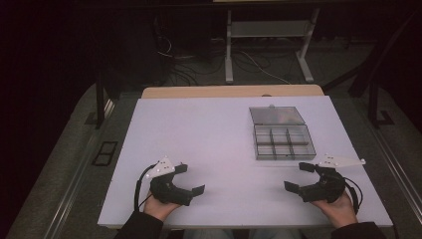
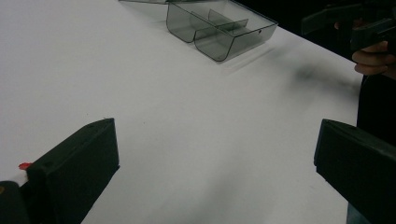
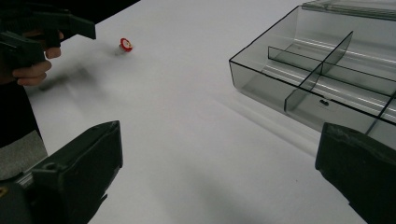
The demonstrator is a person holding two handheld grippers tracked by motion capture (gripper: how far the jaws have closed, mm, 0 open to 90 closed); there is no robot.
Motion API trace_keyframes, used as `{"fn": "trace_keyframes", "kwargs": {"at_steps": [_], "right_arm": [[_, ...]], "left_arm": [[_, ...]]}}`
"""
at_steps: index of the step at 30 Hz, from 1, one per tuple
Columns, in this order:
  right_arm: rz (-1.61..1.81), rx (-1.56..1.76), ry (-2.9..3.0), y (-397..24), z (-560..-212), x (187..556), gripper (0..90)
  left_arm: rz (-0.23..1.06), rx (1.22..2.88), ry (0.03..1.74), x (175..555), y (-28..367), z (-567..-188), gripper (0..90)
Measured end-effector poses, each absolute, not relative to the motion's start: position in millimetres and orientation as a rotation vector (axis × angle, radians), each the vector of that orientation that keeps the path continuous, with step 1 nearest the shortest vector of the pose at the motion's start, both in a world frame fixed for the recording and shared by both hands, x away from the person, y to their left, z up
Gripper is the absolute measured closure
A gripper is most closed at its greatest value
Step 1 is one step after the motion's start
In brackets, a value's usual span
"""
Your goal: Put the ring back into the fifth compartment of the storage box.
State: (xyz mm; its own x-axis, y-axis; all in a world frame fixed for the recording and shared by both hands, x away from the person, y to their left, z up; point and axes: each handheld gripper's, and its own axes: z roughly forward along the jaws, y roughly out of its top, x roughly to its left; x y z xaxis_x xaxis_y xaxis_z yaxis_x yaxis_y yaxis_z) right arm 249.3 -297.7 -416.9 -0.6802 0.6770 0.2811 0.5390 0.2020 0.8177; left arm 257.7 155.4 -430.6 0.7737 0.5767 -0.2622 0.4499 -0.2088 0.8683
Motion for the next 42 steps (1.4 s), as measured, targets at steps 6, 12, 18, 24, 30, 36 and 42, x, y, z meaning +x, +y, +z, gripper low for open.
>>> {"fn": "trace_keyframes", "kwargs": {"at_steps": [6, 12, 18, 24, 30, 36, 42], "right_arm": [[1.494, 1.190, 2.319, -298.7, -416.8, 249.0, 0.1], [1.497, 1.188, 2.322, -298.8, -416.8, 248.9, 0.1], [1.490, 1.181, 2.334, -298.9, -417.0, 249.2, 0.1], [1.487, 1.177, 2.342, -298.8, -417.0, 248.8, 0.1], [1.484, 1.175, 2.350, -298.6, -417.4, 248.8, 0.1], [1.482, 1.173, 2.355, -298.6, -417.7, 248.7, 0.1], [1.482, 1.173, 2.357, -298.7, -417.6, 248.4, 0.1]], "left_arm": [[0.140, 1.844, 0.788, 257.4, 155.5, -430.4, 0.0], [0.131, 1.842, 0.788, 257.2, 155.4, -430.1, 0.0], [0.134, 1.844, 0.789, 256.6, 154.5, -429.2, 0.0], [0.128, 1.856, 0.786, 256.4, 154.7, -426.9, 0.0], [0.128, 1.871, 0.784, 257.0, 154.0, -422.5, 0.0], [0.145, 1.870, 0.792, 257.6, 156.4, -416.1, 0.0], [0.151, 1.871, 0.816, 259.6, 161.7, -409.4, 0.0]]}}
